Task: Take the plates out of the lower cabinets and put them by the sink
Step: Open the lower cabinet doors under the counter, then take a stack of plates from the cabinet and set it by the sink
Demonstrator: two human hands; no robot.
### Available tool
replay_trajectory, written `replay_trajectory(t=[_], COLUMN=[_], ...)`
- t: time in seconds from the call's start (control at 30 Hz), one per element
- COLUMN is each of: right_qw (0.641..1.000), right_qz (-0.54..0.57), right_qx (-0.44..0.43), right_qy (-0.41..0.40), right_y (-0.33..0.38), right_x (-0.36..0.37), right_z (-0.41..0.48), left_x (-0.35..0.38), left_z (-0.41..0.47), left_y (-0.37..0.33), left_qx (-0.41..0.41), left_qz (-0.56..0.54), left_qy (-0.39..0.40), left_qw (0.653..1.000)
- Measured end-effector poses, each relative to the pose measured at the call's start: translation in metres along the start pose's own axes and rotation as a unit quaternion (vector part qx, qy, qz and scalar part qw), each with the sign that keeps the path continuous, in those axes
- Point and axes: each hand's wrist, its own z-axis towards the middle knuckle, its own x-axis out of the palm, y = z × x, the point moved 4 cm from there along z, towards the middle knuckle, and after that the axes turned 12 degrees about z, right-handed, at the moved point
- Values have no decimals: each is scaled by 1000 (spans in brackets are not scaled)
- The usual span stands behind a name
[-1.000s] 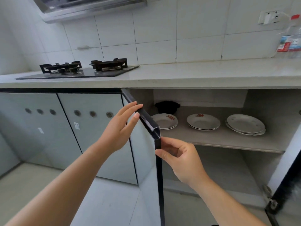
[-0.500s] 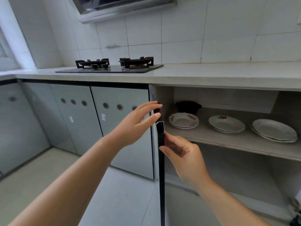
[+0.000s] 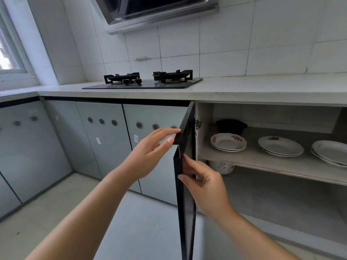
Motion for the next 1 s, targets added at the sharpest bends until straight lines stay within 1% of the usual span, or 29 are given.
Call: replay_trajectory(t=[0.17,0.27,0.4,0.53,0.67,0.8,1.0], right_qw=[999,999,998,994,990,986,978], right_qz=[27,31,23,27,16,-21,-59], right_qx=[21,19,16,26,39,50,77], right_qy=[1,-4,-48,-106,-137,-156,-184], right_y=[-6,-6,-4,-3,-4,-15,-42], right_x=[18,20,3,-30,-70,-118,-208], right_z=[4,6,11,15,16,16,12], left_x=[-14,-23,-32,-24,4,52,153], left_z=[-2,3,14,24,34,53,99], left_y=[8,5,-12,-34,-48,-50,-49], left_qx=[4,27,57,86,113,98,62], left_qz=[23,77,138,155,145,117,82], left_qy=[-5,-13,-32,-28,-15,15,66], left_qw=[1000,997,988,984,983,988,992])
